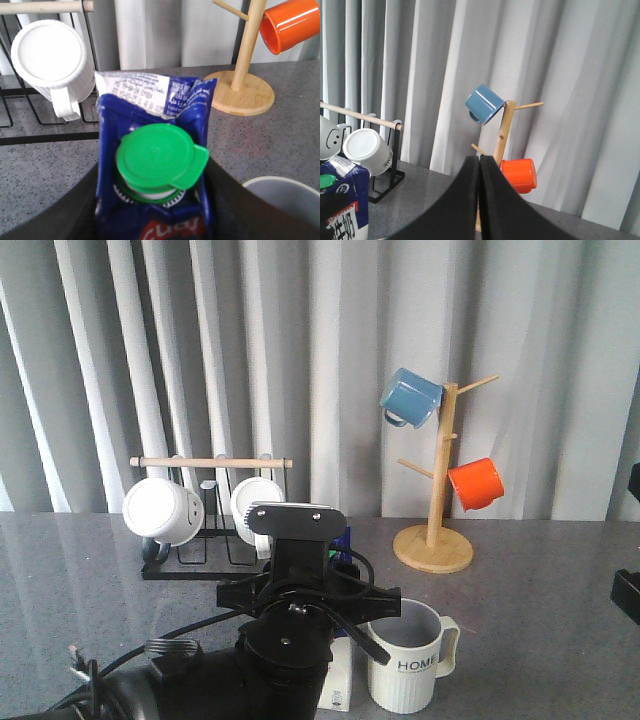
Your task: Place milk next to cup
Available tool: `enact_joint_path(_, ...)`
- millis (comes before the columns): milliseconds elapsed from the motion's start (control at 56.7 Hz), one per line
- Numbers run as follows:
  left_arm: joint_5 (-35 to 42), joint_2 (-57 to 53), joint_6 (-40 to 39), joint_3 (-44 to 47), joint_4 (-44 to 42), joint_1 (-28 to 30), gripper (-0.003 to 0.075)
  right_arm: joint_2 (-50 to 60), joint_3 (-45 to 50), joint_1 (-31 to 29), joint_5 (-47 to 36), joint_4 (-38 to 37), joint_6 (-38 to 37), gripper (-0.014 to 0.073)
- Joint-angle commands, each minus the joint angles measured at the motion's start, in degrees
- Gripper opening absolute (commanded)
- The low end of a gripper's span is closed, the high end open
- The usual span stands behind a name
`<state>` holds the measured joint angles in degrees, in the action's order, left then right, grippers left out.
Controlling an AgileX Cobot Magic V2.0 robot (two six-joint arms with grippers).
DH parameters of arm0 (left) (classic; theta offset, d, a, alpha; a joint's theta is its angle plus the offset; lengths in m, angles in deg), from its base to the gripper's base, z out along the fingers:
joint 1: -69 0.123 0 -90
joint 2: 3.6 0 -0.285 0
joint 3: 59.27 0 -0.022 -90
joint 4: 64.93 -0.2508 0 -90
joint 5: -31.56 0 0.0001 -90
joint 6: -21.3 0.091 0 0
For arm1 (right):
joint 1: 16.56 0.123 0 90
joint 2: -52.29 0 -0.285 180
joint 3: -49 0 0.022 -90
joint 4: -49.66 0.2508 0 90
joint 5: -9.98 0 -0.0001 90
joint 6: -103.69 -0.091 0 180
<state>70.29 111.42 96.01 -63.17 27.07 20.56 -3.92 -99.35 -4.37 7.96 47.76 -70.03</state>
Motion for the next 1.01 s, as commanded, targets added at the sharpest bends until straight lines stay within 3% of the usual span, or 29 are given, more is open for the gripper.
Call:
enact_joint_path(0, 0.45, -1.91, -1.07, -1.43, -1.15, -0.33, 0.0295, 0.44, -1.71, -0.48, -4.32, -0.07, 0.65, -0.0008)
enact_joint_path(265, 1.35, -1.98, -0.96, -1.43, -1.15, -0.33, 0.0612, 0.44, -1.71, -0.48, -4.32, -0.07, 0.65, -0.0008)
enact_joint_path(406, 1.35, -2.3, -0.9, -1.43, -1.26, -0.33, 0.0657, 0.44, -1.71, -0.48, -4.32, -0.07, 0.65, -0.0008)
enact_joint_path(812, 1.43, -11.68, -0.38, -1.43, -7.21, -0.33, 0.0524, 0.44, -1.71, -0.48, -4.32, -0.07, 0.65, -0.0008)
enact_joint_path(883, 1.43, -14.61, -0.38, -1.43, -9.33, -0.33, 0.0454, 0.44, -1.71, -0.48, -4.32, -0.07, 0.65, -0.0008)
enact_joint_path(988, 1.88, -18.58, -0.38, -1.43, -11.18, -0.18, 0.0256, 0.44, -1.71, -0.48, -4.32, -0.07, 0.65, -0.0008)
